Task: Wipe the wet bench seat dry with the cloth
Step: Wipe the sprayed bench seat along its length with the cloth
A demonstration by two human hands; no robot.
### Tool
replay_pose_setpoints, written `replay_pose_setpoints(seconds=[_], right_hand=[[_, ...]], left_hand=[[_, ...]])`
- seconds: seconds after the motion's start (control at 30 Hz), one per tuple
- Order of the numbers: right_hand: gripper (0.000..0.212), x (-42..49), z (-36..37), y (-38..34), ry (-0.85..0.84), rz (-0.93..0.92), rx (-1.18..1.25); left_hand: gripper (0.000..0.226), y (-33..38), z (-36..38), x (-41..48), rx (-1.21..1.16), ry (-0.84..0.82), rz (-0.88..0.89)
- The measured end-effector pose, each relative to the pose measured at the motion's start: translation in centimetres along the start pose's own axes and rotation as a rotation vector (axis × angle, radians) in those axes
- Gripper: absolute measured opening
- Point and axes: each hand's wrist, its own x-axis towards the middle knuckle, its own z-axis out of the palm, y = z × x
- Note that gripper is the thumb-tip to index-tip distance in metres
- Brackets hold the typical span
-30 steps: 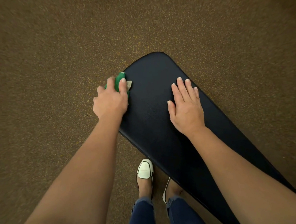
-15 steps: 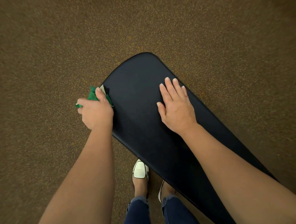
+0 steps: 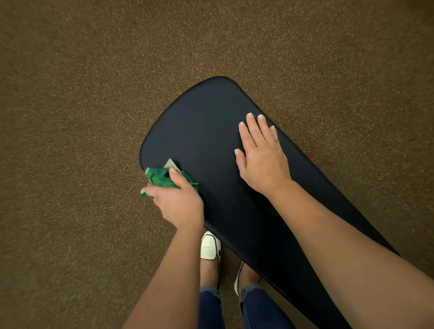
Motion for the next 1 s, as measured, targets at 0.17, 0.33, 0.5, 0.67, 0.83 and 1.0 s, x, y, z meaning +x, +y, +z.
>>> replay_pose_setpoints(seconds=[0.17, 0.33, 0.5, 0.67, 0.83, 1.0], right_hand=[[0.058, 0.0, 0.2, -0.3, 0.003, 0.012, -0.021], [0.057, -0.1, 0.3, -0.5, 0.018, 0.017, -0.025], [0.057, -0.1, 0.3, -0.4, 0.027, 0.004, -0.014], [0.057, -0.3, 0.2, -0.1, 0.039, -0.024, -0.003], [0.057, -0.3, 0.9, -0.1, 0.058, -0.014, 0.015], [0.057, -0.4, 0.8, 0.1, 0.046, -0.024, -0.001]], left_hand=[[0.053, -2.0, 0.1, -3.3, -0.004, -0.070, -0.030], [0.058, -2.9, -0.3, -6.1, -0.008, -0.162, 0.031], [0.060, -3.6, -0.2, -4.0, 0.078, -0.228, 0.304], [0.058, -4.8, 0.3, -2.5, 0.098, -0.194, 0.426], [0.049, -5.2, 1.0, -5.1, 0.427, -0.132, 0.815], [0.055, -3.5, 0.8, -3.4, 0.713, -0.307, 1.288]])
